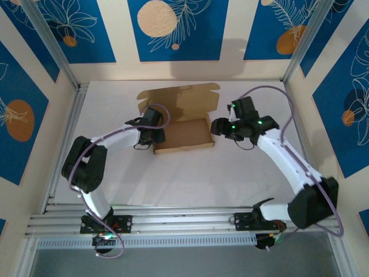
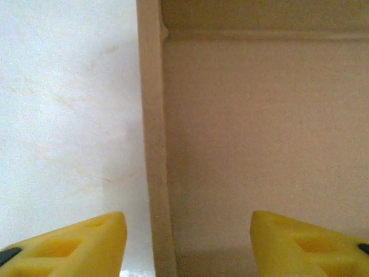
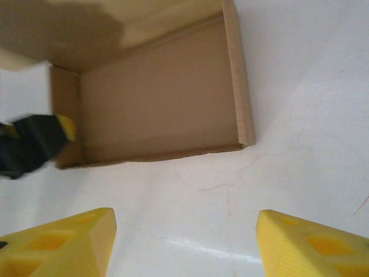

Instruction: Fold the paper box

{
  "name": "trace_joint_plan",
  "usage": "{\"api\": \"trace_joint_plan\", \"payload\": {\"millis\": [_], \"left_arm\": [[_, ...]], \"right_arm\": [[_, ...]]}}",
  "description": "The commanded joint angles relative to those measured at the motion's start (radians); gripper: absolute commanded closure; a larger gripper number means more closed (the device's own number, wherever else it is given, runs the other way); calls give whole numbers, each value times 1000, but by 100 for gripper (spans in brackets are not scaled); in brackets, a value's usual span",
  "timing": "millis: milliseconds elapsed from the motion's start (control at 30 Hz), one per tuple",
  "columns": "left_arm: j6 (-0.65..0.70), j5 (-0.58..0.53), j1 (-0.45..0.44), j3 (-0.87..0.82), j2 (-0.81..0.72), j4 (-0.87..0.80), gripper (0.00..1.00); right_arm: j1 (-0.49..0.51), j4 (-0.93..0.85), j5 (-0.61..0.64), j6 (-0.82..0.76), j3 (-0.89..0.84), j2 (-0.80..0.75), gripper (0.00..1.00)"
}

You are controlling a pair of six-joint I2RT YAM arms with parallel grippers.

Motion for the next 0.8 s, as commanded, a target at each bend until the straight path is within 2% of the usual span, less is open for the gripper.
{"api": "trace_joint_plan", "payload": {"millis": [0,167,367,567,767], "left_arm": [[16,-63,-1,10,-29,14,40],[20,-73,-1,21,-11,51,41],[35,-86,-1,65,49,48,48],[41,-119,0,76,78,32,55],[45,-145,-1,73,94,25,56]], "right_arm": [[20,35,98,-64,27,108,35],[8,114,125,-145,103,302,33],[9,87,177,-186,225,488,35],[20,87,214,-187,264,557,44],[32,70,233,-185,324,629,52]]}}
